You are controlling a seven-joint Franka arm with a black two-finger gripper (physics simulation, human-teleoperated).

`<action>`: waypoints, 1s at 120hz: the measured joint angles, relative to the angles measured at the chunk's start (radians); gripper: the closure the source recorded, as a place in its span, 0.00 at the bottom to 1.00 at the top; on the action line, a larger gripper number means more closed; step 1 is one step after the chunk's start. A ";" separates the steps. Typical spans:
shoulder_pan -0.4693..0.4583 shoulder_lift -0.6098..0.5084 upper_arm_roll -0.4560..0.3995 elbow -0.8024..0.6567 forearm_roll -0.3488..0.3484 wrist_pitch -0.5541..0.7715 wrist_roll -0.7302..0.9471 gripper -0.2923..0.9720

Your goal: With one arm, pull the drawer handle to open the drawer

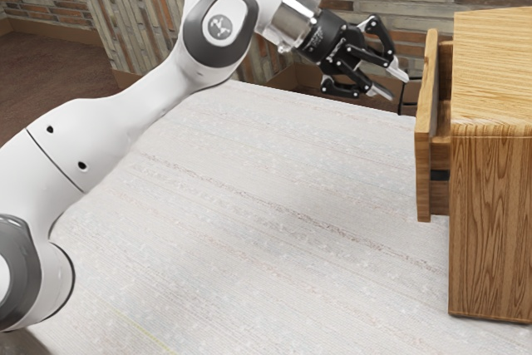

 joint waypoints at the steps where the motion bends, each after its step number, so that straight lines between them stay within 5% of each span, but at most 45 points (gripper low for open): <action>1: 0.000 0.000 0.000 0.000 0.000 -0.001 -0.001 0.67; 120: 0.056 0.053 -0.011 -0.035 -0.004 -0.128 -0.068 0.72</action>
